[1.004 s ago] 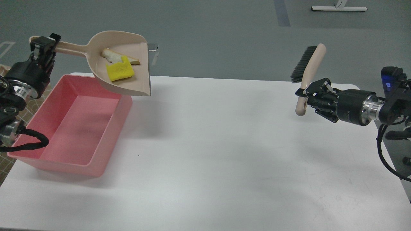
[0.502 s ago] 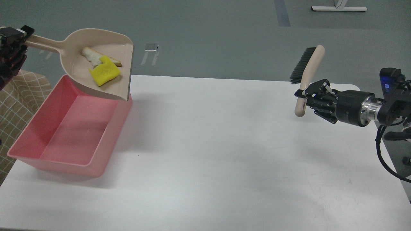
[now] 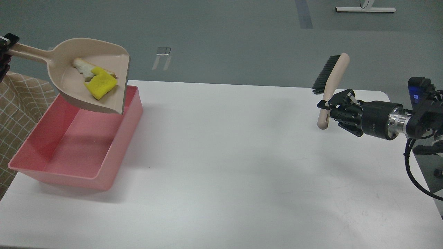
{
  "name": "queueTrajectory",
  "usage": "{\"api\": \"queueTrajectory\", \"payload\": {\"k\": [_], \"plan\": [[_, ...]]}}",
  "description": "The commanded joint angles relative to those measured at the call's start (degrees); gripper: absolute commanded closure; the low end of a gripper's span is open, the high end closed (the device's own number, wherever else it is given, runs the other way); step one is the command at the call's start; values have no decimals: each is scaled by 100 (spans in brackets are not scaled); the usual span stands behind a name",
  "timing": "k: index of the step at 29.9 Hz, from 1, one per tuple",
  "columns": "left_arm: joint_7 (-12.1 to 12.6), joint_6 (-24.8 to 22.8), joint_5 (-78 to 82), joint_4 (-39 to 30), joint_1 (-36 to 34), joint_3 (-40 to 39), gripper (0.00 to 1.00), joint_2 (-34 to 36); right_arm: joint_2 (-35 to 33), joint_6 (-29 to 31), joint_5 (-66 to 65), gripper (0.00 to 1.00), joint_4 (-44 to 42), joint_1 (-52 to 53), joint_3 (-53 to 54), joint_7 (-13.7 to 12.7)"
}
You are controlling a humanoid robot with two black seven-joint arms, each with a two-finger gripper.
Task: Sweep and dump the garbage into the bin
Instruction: 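Tilt the dustpan to dump the garbage into the pink bin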
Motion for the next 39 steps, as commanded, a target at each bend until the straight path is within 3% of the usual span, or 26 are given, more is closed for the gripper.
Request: {"api": "queueTrajectory", "payload": {"k": [1, 13, 39], "plan": [[0, -40, -23, 140, 105, 0, 100, 12, -8, 0, 0, 100, 0, -1, 0, -2], [0, -497, -76, 527, 228, 17, 100, 389, 1, 0, -9, 100, 0, -10, 0, -2], [0, -427, 723, 352, 413, 79, 100, 873, 115, 0, -17, 100, -79, -10, 0, -2]]}}
